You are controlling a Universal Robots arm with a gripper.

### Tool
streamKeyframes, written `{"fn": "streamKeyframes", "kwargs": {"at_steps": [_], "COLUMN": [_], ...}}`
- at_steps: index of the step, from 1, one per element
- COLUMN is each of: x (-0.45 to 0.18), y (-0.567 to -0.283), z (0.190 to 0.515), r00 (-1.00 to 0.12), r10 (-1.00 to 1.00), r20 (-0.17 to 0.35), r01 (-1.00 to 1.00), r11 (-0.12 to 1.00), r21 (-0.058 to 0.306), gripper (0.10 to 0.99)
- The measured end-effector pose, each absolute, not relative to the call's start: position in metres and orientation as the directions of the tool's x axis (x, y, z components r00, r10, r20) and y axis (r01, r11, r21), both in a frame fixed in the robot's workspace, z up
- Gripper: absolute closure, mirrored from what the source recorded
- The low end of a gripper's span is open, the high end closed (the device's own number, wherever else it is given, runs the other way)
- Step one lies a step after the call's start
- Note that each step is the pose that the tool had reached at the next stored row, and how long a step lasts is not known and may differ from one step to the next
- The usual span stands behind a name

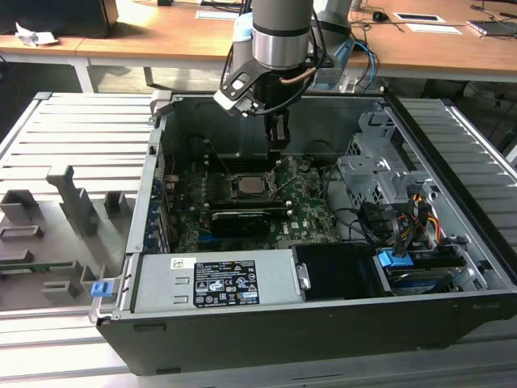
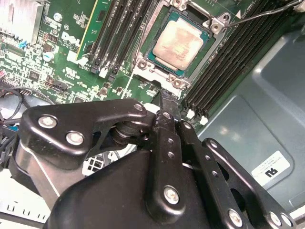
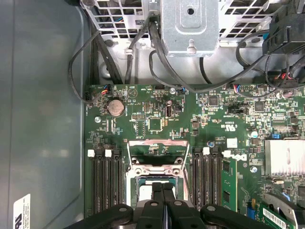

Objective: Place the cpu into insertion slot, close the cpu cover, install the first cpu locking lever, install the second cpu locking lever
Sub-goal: 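Close the cpu cover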

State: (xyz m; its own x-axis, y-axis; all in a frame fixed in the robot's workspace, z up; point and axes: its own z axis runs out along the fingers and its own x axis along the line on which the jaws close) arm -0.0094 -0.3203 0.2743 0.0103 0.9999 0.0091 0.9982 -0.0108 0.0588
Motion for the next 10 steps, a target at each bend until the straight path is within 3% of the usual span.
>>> {"fn": "streamKeyframes", "kwargs": {"at_steps": [10], "x": [-0.0042], "y": [-0.3203], "z": [0.2743], "r00": [0.010], "r10": [1.000], "r20": [0.009], "r01": [0.998], "r11": [-0.011], "r21": [0.059], "gripper": [0.980]}}
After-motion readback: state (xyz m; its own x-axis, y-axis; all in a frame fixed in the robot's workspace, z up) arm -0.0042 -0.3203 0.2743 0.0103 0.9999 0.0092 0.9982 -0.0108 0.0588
